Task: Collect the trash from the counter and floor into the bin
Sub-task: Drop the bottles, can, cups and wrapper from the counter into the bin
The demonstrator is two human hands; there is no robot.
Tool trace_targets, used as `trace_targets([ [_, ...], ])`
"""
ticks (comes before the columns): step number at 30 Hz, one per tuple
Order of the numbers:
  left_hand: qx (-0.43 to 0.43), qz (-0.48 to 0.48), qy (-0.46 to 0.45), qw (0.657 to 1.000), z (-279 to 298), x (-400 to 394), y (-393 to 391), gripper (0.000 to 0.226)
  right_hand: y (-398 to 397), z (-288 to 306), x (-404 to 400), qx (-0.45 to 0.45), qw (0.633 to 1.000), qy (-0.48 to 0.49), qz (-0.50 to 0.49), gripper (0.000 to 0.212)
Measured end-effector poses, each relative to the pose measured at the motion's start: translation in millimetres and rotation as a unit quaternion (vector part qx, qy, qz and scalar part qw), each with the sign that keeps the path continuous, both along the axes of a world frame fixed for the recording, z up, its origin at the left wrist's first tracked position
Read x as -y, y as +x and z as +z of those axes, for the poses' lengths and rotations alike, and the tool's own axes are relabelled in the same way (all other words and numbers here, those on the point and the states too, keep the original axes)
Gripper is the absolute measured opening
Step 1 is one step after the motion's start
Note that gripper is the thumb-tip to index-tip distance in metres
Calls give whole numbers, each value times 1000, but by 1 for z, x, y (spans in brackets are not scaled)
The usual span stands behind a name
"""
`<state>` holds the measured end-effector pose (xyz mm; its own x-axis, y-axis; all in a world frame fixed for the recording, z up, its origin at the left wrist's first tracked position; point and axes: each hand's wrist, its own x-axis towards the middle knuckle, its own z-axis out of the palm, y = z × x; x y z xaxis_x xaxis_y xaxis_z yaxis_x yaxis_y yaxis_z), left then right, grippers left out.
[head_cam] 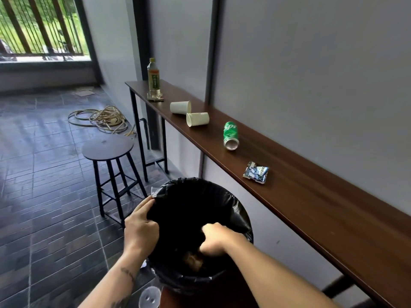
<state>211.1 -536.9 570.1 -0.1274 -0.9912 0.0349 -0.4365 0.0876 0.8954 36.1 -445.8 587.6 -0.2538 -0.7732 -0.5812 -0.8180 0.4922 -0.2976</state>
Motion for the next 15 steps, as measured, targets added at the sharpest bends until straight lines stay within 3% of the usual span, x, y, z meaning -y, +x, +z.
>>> trace_targets([
  [3,-13,8,8,1000,-1,4,3,73,-34,29,7,-7,976,-204,-72,33],
  [6,-29,10,22,999,-2,5,7,73,-82,60,12,-85,902,-391,-162,28],
  [7,-29,8,30,999,-3,6,8,73,-99,65,15,-115,891,-400,-183,32],
  [9,-32,2,43,999,-1,5,8,73,-128,67,19,-164,903,-345,-195,46],
  [12,-30,-3,43,999,3,2,6,72,-150,56,24,-162,934,-243,-206,61],
  [15,-24,10,36,999,4,1,5,73,-151,47,30,-185,930,-211,-235,63],
])
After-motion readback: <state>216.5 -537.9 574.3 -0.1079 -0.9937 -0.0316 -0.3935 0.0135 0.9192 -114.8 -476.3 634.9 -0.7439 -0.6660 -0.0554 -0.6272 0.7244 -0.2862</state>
